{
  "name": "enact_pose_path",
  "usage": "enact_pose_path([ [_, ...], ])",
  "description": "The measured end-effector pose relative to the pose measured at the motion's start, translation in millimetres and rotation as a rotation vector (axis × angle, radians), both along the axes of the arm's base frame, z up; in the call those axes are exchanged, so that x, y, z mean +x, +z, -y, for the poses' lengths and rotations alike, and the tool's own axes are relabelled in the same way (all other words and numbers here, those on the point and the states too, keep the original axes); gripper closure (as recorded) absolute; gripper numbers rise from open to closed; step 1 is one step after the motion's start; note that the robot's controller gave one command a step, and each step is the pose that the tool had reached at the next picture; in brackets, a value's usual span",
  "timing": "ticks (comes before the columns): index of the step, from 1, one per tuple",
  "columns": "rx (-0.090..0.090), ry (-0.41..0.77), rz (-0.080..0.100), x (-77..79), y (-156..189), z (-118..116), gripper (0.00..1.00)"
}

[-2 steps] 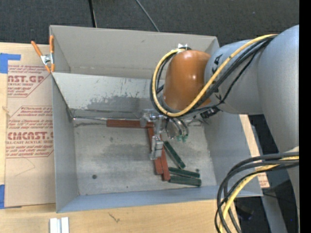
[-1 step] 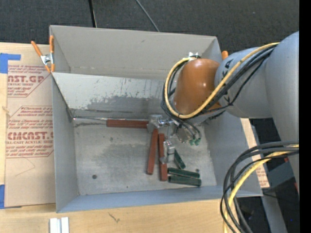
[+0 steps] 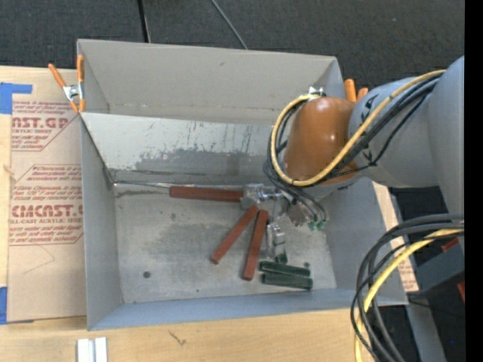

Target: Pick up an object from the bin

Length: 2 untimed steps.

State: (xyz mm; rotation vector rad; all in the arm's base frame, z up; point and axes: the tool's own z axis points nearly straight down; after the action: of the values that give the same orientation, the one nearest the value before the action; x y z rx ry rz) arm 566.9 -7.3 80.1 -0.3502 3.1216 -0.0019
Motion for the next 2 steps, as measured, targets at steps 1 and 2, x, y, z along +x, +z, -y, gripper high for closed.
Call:
enact_pose_path([
  [1, 0.002, 0.463, 0.001, 4.3, -9.6, -21.8, 1.00],
  [2, 0.002, 0.462, 0.001, 4.3, -9.6, -21.8, 1.00],
])
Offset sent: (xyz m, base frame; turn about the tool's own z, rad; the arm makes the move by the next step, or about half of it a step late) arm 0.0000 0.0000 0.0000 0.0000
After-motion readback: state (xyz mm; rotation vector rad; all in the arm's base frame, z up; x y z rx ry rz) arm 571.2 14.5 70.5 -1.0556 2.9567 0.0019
